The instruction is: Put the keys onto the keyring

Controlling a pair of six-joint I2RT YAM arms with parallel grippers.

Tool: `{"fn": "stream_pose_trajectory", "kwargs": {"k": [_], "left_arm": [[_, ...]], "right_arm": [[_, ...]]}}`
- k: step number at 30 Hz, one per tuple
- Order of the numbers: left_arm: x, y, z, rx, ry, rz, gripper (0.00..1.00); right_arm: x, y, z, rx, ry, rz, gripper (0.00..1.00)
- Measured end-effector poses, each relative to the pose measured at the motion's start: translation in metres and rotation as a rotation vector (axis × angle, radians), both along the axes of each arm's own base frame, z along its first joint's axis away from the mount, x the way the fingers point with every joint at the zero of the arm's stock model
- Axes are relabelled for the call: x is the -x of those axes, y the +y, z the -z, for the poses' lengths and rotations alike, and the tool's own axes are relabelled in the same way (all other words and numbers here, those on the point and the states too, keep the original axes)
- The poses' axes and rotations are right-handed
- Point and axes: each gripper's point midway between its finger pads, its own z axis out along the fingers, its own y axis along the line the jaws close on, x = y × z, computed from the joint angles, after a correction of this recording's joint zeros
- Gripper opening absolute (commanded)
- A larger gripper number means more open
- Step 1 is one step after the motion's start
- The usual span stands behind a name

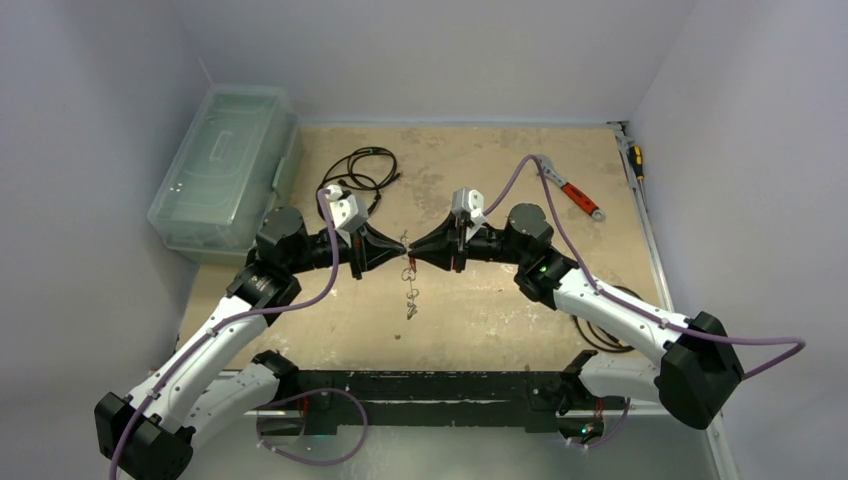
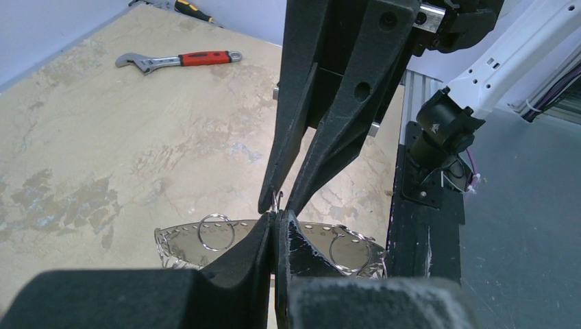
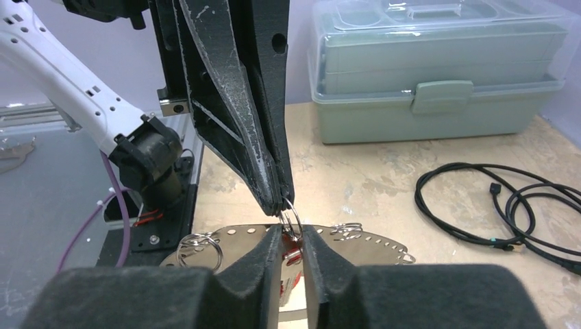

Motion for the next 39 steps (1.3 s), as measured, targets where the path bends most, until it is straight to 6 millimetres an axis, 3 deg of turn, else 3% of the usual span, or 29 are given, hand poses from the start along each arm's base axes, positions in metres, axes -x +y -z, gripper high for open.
{"fn": "stream_pose_trajectory", "kwargs": {"k": [4,11,16,19,25,31,35,39], "left_arm": [[0.0,0.0,0.0,0.0,0.0,-0.001,0.0],[0.0,0.0,0.0,-0.001,-0.003,-0.002,0.0],[-0.001,0.001,0.002,-0.014,-0.019,-0.001,0.31],[0.0,0.002,0.004,-0.026,-0.03,0.001,0.42],[0.005,0.006,-0.001,-0.048,-0.059,0.01,0.39],[0.01,0.005,-0.017,-0.075,-0.128,0.059,0.32],[0.011,0.003,-0.012,-0.095,-0.138,0.094,0.27],[0.009,-0.001,-0.003,-0.106,-0.114,0.12,0.3]], "right_arm": [[0.002,0.0,-0.001,-0.002,0.0,-0.013,0.0],[0.004,0.0,0.0,-0.002,0.004,-0.023,0.0],[0.003,-0.001,0.002,0.006,0.012,-0.021,0.0],[0.003,-0.002,0.01,0.037,0.03,-0.012,0.0],[-0.004,-0.008,0.022,0.144,0.044,0.024,0.0],[-0.005,-0.013,0.006,0.204,0.001,0.027,0.0],[0.002,-0.017,0.002,0.241,-0.016,0.01,0.0],[0.013,-0.018,0.006,0.291,-0.02,-0.024,0.0]]}}
